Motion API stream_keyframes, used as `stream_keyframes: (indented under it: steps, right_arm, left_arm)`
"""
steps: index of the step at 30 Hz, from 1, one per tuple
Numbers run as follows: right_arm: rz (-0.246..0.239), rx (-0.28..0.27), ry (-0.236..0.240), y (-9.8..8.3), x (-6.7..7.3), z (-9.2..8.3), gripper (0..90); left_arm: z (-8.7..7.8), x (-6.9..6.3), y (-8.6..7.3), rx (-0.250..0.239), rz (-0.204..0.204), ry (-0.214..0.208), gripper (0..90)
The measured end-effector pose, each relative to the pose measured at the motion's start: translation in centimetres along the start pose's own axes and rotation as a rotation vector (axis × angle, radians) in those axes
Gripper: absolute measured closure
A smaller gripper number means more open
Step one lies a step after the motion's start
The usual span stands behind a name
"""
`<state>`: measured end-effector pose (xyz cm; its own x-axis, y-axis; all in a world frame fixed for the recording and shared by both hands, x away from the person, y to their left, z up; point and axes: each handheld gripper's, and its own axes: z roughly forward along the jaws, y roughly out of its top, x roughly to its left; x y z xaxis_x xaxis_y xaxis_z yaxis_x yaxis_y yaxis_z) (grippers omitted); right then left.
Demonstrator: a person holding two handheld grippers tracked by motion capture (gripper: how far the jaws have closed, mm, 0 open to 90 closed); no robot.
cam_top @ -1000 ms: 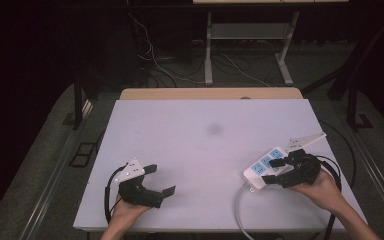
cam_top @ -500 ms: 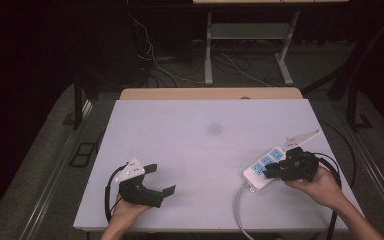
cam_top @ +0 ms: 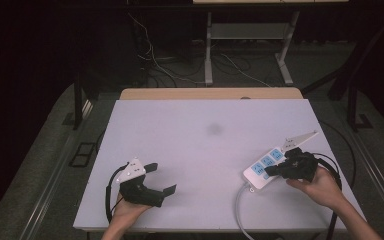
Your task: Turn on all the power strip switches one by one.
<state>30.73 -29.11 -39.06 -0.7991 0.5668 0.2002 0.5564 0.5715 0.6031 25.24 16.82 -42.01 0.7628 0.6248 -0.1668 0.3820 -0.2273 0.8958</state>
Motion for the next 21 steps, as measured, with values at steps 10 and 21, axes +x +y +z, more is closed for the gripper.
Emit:
stream_keyframes:
  steps: [10,21]
  right_arm:
    - [-0.007,0.04,-0.012,0.0,-0.1,0.8,90.0]
    - [-0.025,0.076,-0.036,-0.1,0.0,1.7,90.0]
  left_arm:
    - [0.4,-0.4,0.1,-0.016,0.013,-0.007,0.0]
    - [0.7,-0.5,0.0,-0.002,0.011,-0.02,0.0]
